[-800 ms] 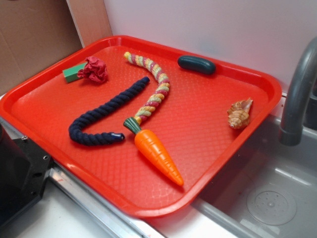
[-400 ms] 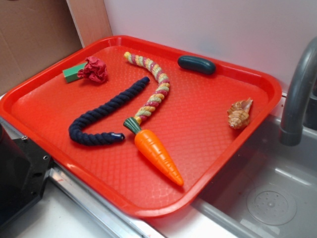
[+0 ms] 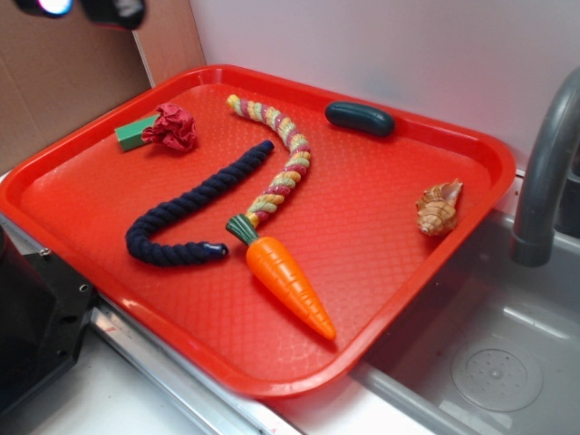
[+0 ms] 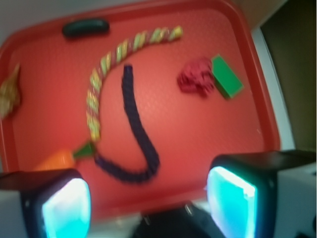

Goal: Grab the red paper.

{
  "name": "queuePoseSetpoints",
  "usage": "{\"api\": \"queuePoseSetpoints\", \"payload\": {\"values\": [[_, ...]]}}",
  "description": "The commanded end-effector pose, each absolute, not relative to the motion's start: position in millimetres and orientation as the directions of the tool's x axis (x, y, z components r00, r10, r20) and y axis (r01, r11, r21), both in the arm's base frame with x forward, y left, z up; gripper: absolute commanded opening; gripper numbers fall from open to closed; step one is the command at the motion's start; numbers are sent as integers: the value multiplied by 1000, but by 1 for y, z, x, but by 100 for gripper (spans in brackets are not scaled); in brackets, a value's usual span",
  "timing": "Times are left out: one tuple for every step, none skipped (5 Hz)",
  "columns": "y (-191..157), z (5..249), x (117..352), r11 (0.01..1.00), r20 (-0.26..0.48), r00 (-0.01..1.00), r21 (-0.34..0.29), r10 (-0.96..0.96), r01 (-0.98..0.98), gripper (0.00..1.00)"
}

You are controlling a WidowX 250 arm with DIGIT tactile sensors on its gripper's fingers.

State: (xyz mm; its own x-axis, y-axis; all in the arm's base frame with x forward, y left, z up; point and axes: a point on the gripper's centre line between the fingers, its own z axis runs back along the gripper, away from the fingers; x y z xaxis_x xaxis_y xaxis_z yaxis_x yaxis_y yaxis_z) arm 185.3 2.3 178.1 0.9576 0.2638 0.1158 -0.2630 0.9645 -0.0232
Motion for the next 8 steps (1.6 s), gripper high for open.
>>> {"api": "queuePoseSetpoints", "payload": {"values": [[48,142,188,817,236,787,-57,570,-574,100],[77,123,183,727,211,704,-52,678,-685,100],[86,113,191,723,203,703,-38,682,-690,100],[86,113,191,723,203,703,-38,682,-690,100],[86,113,191,723,203,703,-38,682,-690,100],[86,113,191,723,203,703,-38,682,-690,100],[86,113,191,723,203,703,-38,682,-690,100],[117,84,191,669,211,655,11,725,-744,100]]}}
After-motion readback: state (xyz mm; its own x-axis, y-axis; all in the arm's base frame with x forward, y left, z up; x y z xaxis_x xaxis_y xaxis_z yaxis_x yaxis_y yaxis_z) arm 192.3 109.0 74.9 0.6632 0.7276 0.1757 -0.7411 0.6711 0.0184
